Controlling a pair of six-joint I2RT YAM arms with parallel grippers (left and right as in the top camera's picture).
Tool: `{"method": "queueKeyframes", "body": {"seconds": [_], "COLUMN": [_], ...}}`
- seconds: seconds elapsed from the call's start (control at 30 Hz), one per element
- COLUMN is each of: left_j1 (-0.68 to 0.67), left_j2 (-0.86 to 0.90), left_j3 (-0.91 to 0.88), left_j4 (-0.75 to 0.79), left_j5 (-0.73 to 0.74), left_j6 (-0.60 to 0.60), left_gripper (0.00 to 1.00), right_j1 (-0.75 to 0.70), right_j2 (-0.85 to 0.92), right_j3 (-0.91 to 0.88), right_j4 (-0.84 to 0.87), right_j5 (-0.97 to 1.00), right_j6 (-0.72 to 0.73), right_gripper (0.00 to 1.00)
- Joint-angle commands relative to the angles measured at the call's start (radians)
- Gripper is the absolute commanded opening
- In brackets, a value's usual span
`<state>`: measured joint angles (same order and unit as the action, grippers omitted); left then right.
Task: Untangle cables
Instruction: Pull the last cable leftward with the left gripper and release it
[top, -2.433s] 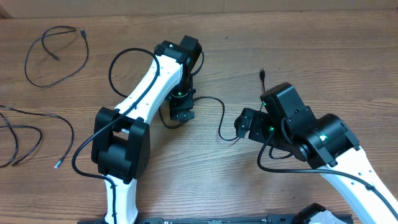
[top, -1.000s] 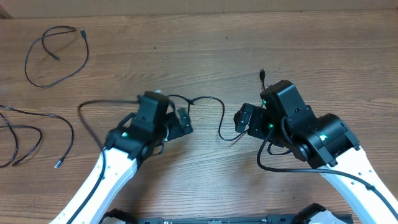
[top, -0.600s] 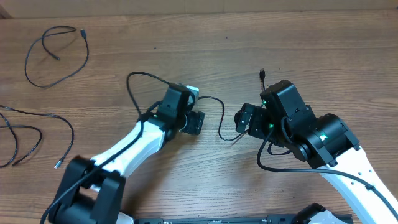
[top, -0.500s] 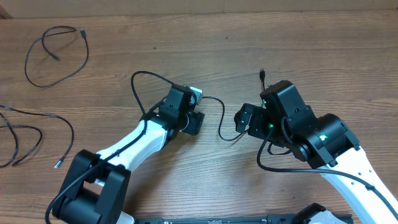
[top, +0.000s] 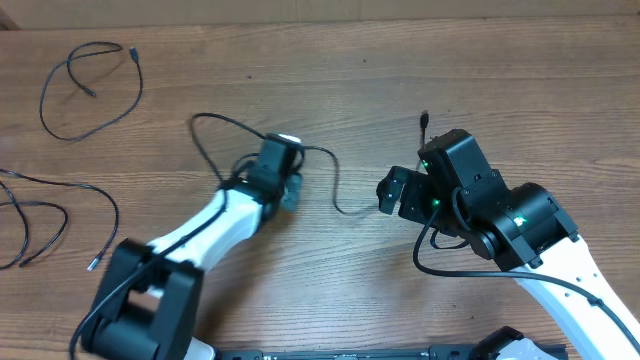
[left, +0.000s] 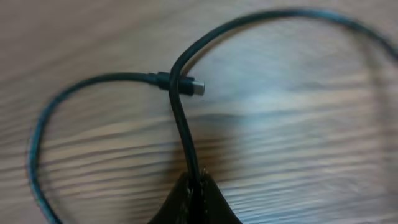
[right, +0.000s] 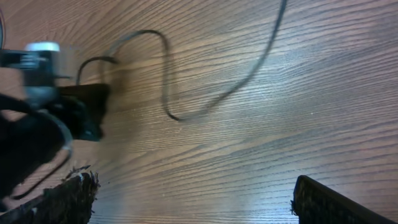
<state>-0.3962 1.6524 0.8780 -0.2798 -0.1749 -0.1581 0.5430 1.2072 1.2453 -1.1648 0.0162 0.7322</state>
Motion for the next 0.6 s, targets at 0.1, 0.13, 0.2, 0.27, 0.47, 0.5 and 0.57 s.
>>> {"method": "queueKeyframes", "body": {"seconds": [0.1,0.13,0.2,0.27,0.47,0.5,0.57], "left_j1": [0.262,0.301,0.370,0.405,0.437,0.437,0.437], "left_j2": [-0.353,-0.396,-0.467,-0.505,-0.583,-0.583,-0.578], "left_j3": [0.262,0.311,0.409,0.467,0.537,0.537,0.537], "left_j4": [-0.230,-0.263,-0.322,-0.352,-0.434,-0.439,-0.449], "left_j5": [-0.058,-0.050,-0.033,-0.031,0.037,0.055,0.095], "left_j6": [-0.047,-0.043,-0.039,-0.016,0.005,0.005,0.005], "left_gripper": [0.05,0.04,0.05,0.04,0.04,0.04,0.04], "right_j1": [-0.003,-0.003,-0.003,-0.003,-0.003,-0.003,-0.003], "right_j2": [-0.001,-0.001,-0.001,-0.001,-0.001,-0.001,-0.001], "right_j3": [0.018,0.018,0.018,0.018,0.018,0.018,0.018], "right_j4": [0.004,0.004,0.004,0.004,0.004,0.004,0.004], "right_j5": [0.016,0.016,0.016,0.016,0.016,0.016,0.016], "right_j6": [0.000,0.000,0.000,0.000,0.000,0.000,0.000], "right_gripper": [1.00,1.00,1.00,1.00,1.00,1.00,1.00]}}
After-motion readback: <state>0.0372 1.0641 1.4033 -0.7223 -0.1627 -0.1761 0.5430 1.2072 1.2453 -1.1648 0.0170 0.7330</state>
